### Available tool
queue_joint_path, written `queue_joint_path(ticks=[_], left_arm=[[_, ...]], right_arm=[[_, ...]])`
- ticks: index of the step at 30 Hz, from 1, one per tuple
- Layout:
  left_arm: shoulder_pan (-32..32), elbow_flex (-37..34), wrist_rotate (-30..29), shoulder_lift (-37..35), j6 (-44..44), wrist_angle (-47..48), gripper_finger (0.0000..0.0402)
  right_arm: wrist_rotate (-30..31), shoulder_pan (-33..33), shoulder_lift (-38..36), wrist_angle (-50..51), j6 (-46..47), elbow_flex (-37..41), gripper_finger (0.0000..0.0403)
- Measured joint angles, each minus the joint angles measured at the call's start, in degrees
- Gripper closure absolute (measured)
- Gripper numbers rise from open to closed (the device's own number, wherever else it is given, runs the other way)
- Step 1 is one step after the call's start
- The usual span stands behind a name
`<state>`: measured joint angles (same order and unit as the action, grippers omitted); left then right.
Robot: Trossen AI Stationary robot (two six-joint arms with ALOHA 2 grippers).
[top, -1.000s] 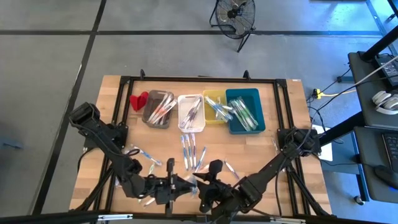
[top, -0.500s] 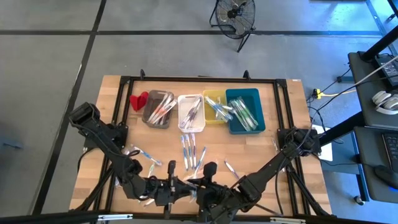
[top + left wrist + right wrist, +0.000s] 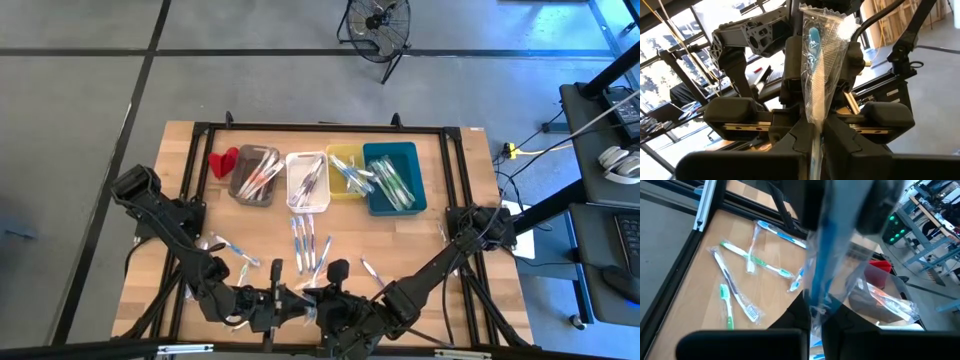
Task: Pick & Place Toothbrushes
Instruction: Put the blue toothbrush into the yellow bin
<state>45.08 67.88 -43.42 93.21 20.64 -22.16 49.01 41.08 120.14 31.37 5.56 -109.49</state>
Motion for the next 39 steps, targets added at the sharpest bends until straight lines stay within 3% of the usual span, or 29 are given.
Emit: queue_joint_path(ticks=[7, 11, 16, 22, 25, 29, 33, 39], left_arm=[[-0.04, 0.00, -0.37, 0.00, -0.49, 0.14, 0.0319], [-0.11, 0.00, -3.02, 0.00, -1.27, 0.47, 0.0283], [-0.11, 0.00, -11.79, -0.04, -0.92, -0.08, 0.0248], [2.08, 0.00, -28.41, -0.13, 3.55, 3.75, 0.0229], [3.56, 0.00, -31.70, -0.13, 2.92, 6.87, 0.0227], [4.90, 0.00, -30.22, -0.15, -0.89, 9.79, 0.0229], [5.75, 0.00, -28.33, -0.15, -5.42, 12.78, 0.0233], [6.21, 0.00, -25.39, -0.11, -11.77, 18.68, 0.0233]], right_arm=[[-0.80, 0.02, 0.02, 1.25, 0.69, 0.00, 0.0387], [-2.17, 0.06, 0.02, 9.22, 7.98, -1.14, 0.0387], [-4.77, -0.06, 0.10, 23.03, 21.19, -2.49, 0.0387], [-8.37, -2.52, 0.18, 49.32, 43.22, -3.30, 0.0387], [-8.37, -4.74, 0.13, 59.68, 52.91, -3.11, 0.0387], [-11.02, -8.15, -1.39, 55.27, 46.99, -2.18, 0.0387], [-11.67, -13.10, -1.97, 59.01, 45.53, -2.14, 0.0387], [-18.18, -23.19, -3.18, 58.64, 37.25, -2.22, 0.0382]])
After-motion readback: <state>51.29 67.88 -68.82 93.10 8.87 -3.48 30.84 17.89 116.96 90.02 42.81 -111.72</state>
